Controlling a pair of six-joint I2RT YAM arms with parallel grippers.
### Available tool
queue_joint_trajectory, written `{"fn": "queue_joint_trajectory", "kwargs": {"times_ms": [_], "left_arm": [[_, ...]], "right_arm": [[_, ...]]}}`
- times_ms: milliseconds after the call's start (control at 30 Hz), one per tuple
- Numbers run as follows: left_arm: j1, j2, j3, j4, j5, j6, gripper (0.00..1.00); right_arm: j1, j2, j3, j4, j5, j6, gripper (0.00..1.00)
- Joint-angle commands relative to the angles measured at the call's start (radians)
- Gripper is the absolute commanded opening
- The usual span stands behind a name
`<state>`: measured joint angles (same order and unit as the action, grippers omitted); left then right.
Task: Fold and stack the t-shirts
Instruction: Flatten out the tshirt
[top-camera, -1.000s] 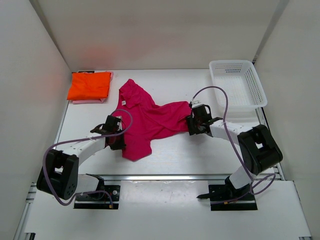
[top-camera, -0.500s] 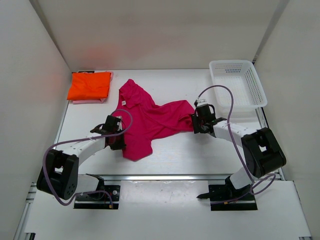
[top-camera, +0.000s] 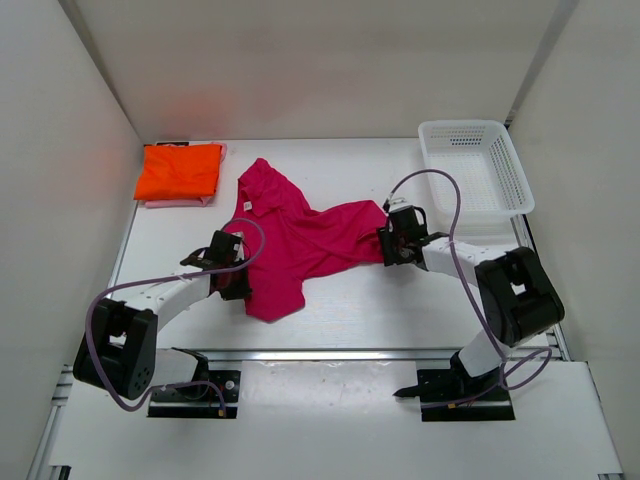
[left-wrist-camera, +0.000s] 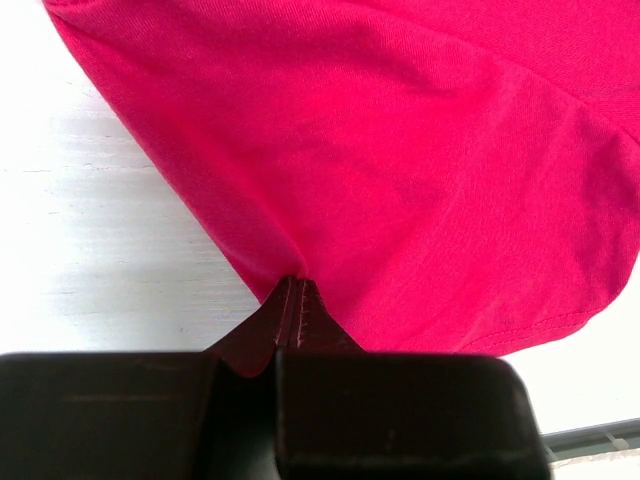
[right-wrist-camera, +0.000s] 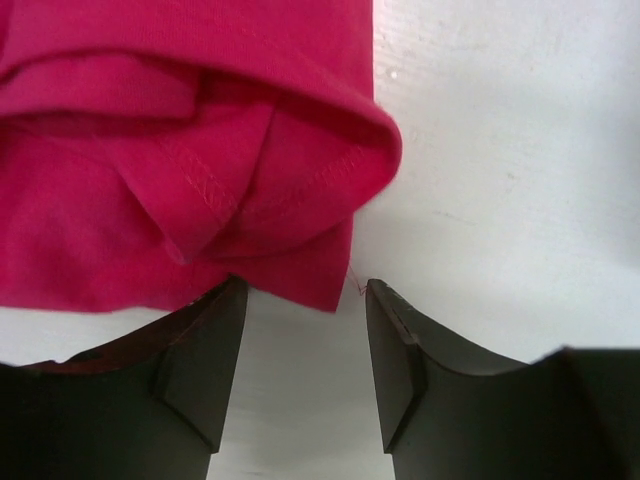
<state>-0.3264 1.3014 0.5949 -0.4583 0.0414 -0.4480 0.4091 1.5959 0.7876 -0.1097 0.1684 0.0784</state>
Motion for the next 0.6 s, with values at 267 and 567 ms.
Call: {"fn": "queue_joint_trajectory", "kwargs": {"times_ms": [267,567], "left_arm": [[0.004,-0.016,-0.003,0.020,0.017,0.009,0.00],[0.004,-0.013,-0.001,0.017,0.014,0.014,0.00]], "right_arm": [[0.005,0.093,0.076,0.054,0.023,-0.043,0.50],[0.031,0.110,0.104,0.022,0.071,-0.072,0.51]]}}
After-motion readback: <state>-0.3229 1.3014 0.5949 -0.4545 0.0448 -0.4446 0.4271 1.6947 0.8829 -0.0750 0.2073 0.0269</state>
